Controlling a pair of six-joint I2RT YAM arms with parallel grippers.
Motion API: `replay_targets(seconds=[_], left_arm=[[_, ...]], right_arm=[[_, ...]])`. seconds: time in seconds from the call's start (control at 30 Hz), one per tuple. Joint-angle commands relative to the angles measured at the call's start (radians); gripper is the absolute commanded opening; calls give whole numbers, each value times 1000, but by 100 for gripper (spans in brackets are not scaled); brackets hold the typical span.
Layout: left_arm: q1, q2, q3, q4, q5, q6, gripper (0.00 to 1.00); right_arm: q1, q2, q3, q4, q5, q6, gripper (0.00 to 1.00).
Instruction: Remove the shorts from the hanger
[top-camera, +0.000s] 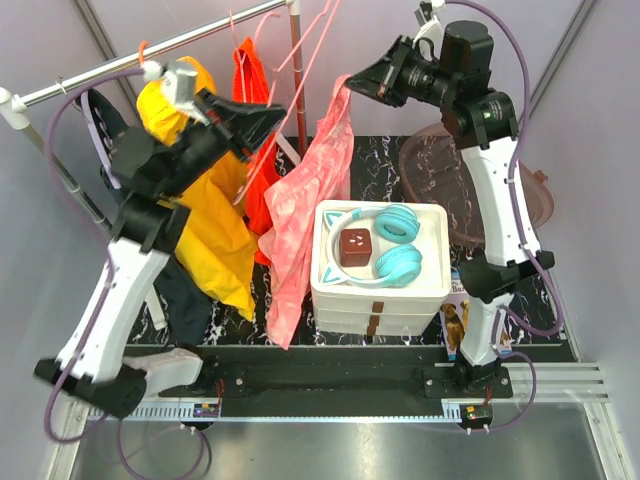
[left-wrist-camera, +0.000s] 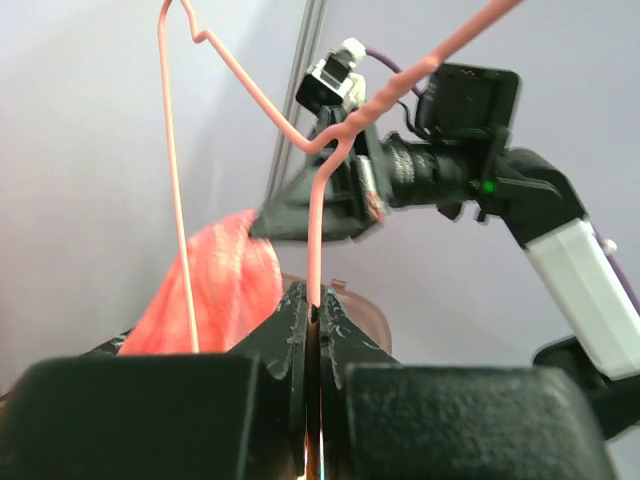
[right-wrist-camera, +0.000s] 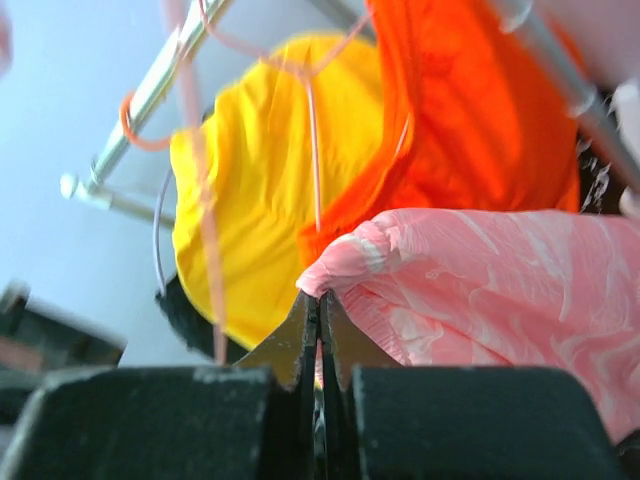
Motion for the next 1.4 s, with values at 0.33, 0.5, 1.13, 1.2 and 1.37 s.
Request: replay_targets(seconds=[0.33, 0.5, 1.13, 1.2, 1.37], left_arm=[[0, -353, -90, -376, -94, 257, 0], [0, -352, -65, -433, -92, 275, 0], [-2, -277, -4, -478, -105, 311, 0], [-2, -269, -4, -481, -103, 311, 0], [-3, -257, -8, -481, -105, 305, 0]], right_arm=[[-33, -3, 183, 389, 806, -270, 0], [-56, -64, 154, 619, 964, -572, 0], [-322, -138, -136, 699, 952, -580, 0], [-322, -172, -240, 696, 934, -562, 0], [-337, -222, -435, 695, 842, -438, 0]])
